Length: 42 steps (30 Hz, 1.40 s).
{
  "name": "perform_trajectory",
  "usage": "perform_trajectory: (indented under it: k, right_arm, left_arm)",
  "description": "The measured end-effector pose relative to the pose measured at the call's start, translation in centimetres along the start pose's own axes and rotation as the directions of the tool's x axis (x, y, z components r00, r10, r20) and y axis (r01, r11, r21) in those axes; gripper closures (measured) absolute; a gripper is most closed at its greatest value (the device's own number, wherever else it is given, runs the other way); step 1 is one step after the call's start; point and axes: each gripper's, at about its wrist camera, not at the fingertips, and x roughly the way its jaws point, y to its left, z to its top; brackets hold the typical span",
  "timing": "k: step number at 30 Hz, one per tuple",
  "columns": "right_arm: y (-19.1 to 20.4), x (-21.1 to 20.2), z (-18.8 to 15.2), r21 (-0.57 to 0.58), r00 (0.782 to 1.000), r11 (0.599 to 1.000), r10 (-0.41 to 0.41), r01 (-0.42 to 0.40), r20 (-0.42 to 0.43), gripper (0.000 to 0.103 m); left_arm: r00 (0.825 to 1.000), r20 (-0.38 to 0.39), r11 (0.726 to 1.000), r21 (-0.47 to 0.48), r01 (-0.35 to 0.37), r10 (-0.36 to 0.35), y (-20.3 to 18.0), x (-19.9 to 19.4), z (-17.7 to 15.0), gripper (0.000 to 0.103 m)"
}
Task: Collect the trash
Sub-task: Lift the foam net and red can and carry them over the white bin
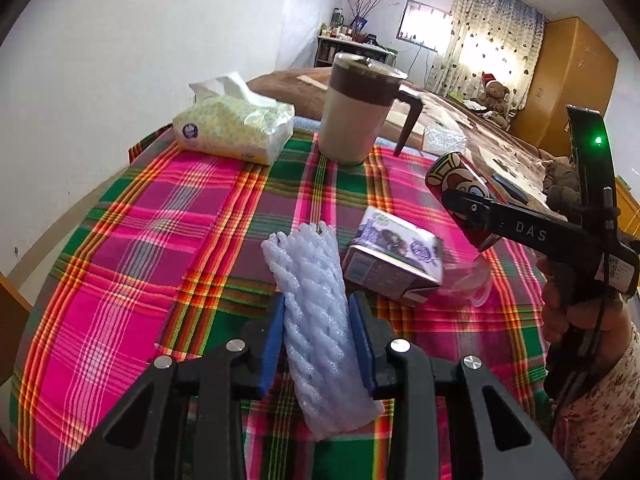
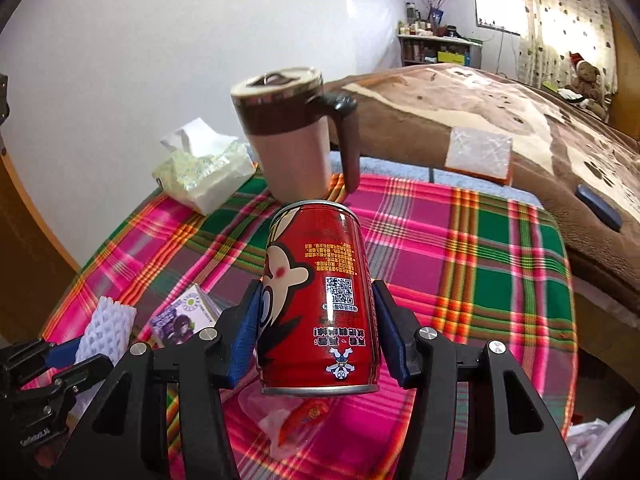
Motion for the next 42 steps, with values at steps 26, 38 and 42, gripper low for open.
perform_trajectory:
  k: [26, 38, 42]
  right_arm:
    - [-1.9, -10.8, -5.0, 0.118, 0.986, 0.992, -0.069, 0.052, 0.149, 0.048]
    - [-5.1, -15.5, -8.4, 0.218, 0.966, 0.966, -0.184, 0.142, 0.184, 0.048]
    - [-6.4, -17.1, -9.6, 0.257, 0.954, 0.95, -0.229, 0.176, 0.194, 0.048]
  left_arm:
    - [0.99, 0.101, 0.988, 0.128, 0.086, -0.1, -6.9, -5.9, -0.5, 0.069]
    - [0.98, 0.102, 0.965, 0.218, 0.148, -0.174, -12.1, -7.1, -1.6, 0.069]
    - [0.974, 0.102, 0.952, 0.255, 0.172, -0.203, -14.0, -7.3, -1.8, 0.069]
